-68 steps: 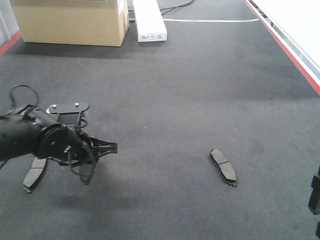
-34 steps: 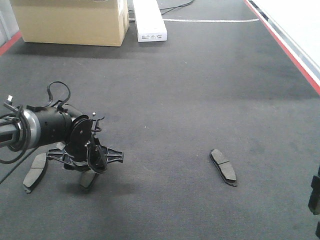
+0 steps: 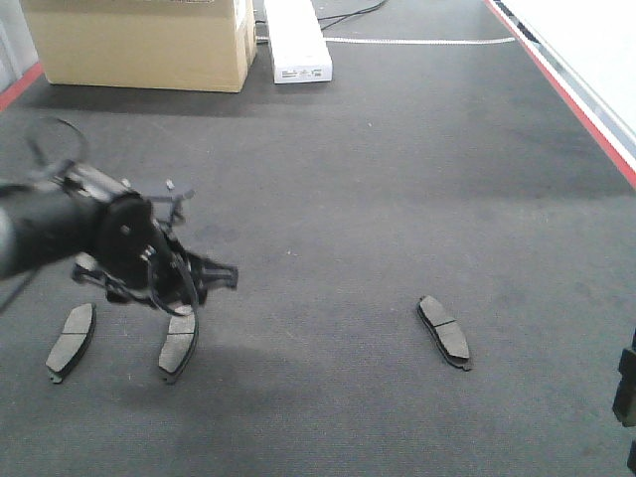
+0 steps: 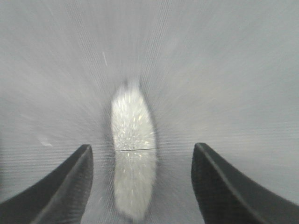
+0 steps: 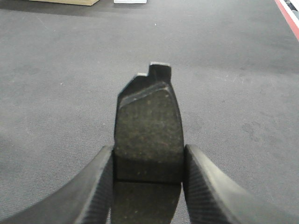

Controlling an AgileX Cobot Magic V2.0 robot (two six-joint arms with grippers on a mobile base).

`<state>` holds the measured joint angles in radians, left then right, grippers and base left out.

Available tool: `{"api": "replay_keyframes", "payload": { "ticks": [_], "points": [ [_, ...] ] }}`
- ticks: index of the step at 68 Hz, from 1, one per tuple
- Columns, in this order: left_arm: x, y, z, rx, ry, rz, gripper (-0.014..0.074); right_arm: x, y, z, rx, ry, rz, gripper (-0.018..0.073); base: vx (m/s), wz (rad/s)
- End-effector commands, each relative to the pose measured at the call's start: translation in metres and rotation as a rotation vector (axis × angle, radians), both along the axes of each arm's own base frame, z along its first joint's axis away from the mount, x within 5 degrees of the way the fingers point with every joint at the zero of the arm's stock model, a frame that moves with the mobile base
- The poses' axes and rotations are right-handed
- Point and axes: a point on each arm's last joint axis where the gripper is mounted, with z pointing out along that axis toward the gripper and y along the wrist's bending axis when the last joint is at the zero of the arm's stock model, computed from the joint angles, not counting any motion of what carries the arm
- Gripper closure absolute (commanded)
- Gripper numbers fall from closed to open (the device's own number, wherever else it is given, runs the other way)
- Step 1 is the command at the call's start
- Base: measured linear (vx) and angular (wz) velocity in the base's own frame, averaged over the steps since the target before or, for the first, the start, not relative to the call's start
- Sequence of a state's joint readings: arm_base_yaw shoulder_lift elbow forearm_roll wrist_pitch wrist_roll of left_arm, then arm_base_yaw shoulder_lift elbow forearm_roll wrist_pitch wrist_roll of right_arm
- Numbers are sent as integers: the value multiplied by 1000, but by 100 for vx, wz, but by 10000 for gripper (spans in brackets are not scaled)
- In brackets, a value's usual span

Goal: Move and align brake pads A on conveyor
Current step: 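Lower the left gripper and release its brake pad beside the nearest pad, then raise the empty left gripper away from the belt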

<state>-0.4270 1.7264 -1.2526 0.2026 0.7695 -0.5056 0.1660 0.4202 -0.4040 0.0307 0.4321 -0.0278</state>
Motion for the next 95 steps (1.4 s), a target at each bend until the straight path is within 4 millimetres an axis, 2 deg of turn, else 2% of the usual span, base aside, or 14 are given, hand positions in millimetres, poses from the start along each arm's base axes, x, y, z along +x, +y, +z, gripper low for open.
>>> {"api": "replay_keyframes", "payload": {
  "ticks": [1,9,16,32,49,57,67,79,95],
  "points": [
    [-12,5,51,-59,-141,-6,146,3,0,19,15,-127,-6,564,0,0],
    [-31,14,82,-72,-207,-24,146,3,0,19,15,-127,-6,564,0,0],
    [-49,22,101,-89,-276,-48,146,3,0,19,15,-127,-6,564,0,0],
    [-107,47,116,-156,-430,-72,146,3,0,19,15,-127,-6,564,0,0],
    [-181,79,106,-218,-567,-83,146,3,0,19,15,-127,-6,564,0,0],
    [-216,96,94,-218,-632,-106,146,3,0,19,15,-127,-6,564,0,0],
    [-250,110,75,-225,-706,-142,146,3,0,19,15,-127,-6,564,0,0],
    [-271,119,57,-250,-779,-145,146,3,0,19,15,-127,-6,564,0,0],
    [-273,120,54,-245,-786,-146,146,3,0,19,15,-127,-6,564,0,0]
  ]
}}
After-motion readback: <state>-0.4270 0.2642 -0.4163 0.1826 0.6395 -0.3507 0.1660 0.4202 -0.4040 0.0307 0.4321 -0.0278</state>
